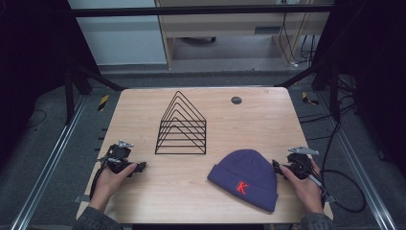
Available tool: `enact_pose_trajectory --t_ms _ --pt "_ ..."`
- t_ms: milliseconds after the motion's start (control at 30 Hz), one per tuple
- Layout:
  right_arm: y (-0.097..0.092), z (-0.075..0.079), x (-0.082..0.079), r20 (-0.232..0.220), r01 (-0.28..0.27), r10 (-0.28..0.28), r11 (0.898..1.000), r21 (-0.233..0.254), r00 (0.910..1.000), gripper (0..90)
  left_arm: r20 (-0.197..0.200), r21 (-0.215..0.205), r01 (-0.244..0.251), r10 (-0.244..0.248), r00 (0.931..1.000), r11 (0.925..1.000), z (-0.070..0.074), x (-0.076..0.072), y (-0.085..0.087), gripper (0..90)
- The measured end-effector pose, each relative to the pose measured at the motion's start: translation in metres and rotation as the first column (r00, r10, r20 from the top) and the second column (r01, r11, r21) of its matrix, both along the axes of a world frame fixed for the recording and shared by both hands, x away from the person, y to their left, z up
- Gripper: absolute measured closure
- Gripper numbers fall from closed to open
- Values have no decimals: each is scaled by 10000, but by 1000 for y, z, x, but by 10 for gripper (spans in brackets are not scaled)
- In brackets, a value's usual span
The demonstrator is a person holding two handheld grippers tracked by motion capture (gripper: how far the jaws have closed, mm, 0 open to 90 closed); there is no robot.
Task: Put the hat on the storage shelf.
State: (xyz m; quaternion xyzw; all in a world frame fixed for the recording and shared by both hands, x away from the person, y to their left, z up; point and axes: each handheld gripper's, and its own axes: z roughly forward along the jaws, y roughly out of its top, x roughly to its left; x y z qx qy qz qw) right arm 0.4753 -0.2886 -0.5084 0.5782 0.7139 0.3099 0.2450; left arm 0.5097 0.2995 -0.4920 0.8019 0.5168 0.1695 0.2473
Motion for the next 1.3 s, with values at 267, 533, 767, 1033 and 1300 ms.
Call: enact_pose_trajectory --t_ms 267,533,767,1033,1300 --pt "0 0 0 -48 -27 27 10000 -18 10000 153 -59 50 -7 7 10000 10000 -1 -1 -2 34" --pt "1 14 -1 75 374 -371 9980 -513 9993 132 -136 57 56 -56 9999 10000 0 0 -2 28" --pt "17 43 -5 1513 443 -280 9934 -1054 9881 154 -86 85 123 -123 9999 9999 -1 -1 -1 23" --pt "58 61 19 300 -1451 1490 9838 -1051 9884 156 -62 51 144 -144 9999 9999 -1 -2 -1 21" --pt "77 67 40 -789 -2265 2197 9698 -906 9724 185 -71 72 181 -180 9998 9998 -1 -2 0 18"
